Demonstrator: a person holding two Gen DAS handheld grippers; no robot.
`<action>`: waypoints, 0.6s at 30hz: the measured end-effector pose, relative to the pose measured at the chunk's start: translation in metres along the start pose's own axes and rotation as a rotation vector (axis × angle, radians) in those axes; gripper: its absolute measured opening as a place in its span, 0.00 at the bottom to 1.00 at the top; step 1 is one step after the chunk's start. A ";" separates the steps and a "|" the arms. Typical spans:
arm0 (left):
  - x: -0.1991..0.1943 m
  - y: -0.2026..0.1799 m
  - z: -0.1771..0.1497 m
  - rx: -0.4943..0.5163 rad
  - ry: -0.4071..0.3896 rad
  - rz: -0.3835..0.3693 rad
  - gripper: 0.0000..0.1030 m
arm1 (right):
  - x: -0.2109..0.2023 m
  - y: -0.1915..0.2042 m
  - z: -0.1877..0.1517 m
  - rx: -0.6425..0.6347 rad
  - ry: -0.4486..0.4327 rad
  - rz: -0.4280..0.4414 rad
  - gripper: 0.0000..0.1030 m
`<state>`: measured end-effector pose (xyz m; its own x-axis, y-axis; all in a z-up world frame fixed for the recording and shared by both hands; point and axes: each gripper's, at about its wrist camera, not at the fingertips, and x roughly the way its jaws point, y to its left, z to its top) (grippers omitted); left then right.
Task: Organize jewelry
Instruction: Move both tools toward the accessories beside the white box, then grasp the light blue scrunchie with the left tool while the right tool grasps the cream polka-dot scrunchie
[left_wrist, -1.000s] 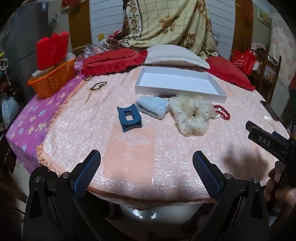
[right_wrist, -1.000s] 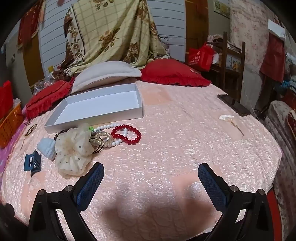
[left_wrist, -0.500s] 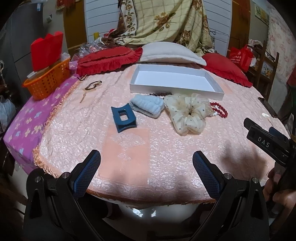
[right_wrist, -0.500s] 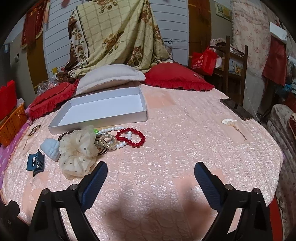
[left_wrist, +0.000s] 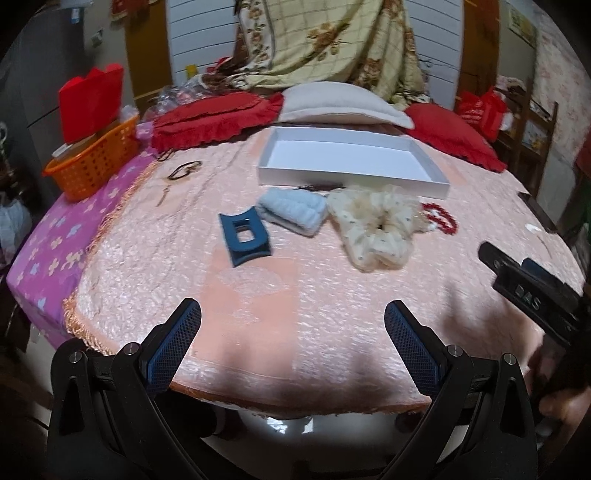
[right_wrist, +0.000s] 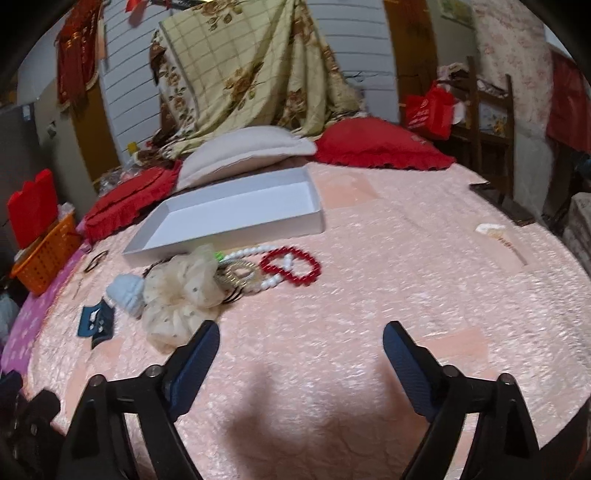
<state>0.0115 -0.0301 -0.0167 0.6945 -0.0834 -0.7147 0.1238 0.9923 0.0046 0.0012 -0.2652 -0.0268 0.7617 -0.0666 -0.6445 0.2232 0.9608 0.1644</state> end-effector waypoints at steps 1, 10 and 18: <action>0.002 0.003 0.000 -0.013 0.004 0.010 0.97 | 0.002 0.004 -0.001 -0.027 0.017 0.007 0.76; 0.016 0.024 0.009 -0.026 -0.002 0.079 0.97 | 0.005 0.015 0.036 -0.177 0.051 -0.079 0.76; 0.026 0.056 0.036 0.008 -0.039 0.174 0.97 | -0.003 0.031 0.049 -0.211 -0.073 -0.039 0.92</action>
<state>0.0620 0.0196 -0.0098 0.7329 0.0857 -0.6749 0.0047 0.9914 0.1310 0.0353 -0.2488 0.0170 0.7986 -0.1170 -0.5904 0.1271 0.9916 -0.0246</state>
